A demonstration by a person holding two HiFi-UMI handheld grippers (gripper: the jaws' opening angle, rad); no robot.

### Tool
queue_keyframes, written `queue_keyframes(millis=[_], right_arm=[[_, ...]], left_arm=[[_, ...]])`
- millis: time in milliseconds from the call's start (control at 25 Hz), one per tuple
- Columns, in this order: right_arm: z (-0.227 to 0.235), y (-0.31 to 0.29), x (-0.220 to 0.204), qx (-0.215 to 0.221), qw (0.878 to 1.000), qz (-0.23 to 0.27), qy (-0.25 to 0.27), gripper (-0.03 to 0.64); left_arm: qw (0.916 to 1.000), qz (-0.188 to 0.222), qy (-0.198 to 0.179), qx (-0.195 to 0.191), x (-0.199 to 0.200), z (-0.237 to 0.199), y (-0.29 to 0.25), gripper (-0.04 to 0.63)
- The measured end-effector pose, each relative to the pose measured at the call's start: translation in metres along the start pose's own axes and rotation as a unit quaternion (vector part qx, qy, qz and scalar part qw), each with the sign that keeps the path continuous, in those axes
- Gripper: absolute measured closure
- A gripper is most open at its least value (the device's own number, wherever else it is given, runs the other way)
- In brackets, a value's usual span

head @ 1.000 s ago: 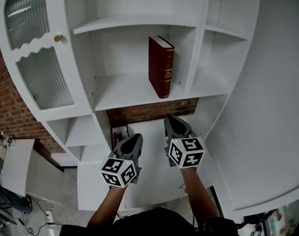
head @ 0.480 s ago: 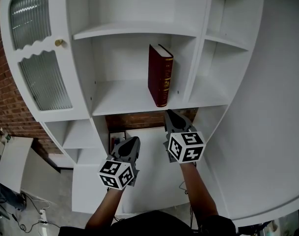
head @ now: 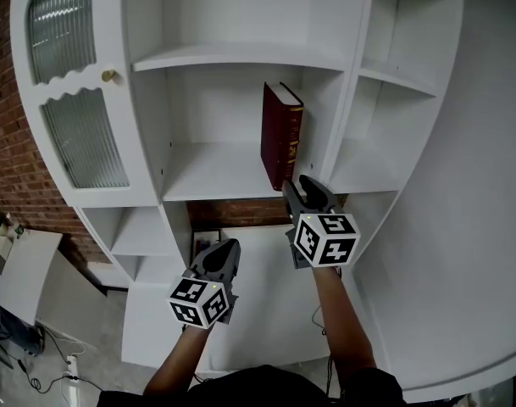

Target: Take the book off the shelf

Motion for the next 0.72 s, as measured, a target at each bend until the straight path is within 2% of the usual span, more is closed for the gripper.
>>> queue_keyframes(millis=[280, 480, 720], right_arm=[[0.009, -0.017, 0.01, 0.002, 1.0, 0.001, 0.003, 0.376], [0.018, -0.031, 0.011, 0.0, 1.0, -0.004, 0.003, 0.345], [0.026, -0.051, 0.006, -0.004, 1.0, -0.02, 0.014, 0.337]], left_arm=[[0.9999, 0.002, 0.003, 0.014, 0.002, -0.007, -0.002, 0.579], [0.9998, 0.003, 0.004, 0.021, 0.002, -0.011, -0.006, 0.579], [0.9994, -0.001, 0.006, 0.033, -0.002, -0.018, -0.01, 0.578]])
Point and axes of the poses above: the fingertips, and each gripper's own axes: y backward along the fingers, z to its right, x out of its top, the point moved 5 cm from there along y, backward along the fingers, and after that the axes turned 14 degrees about x, right-handed, at the moved point
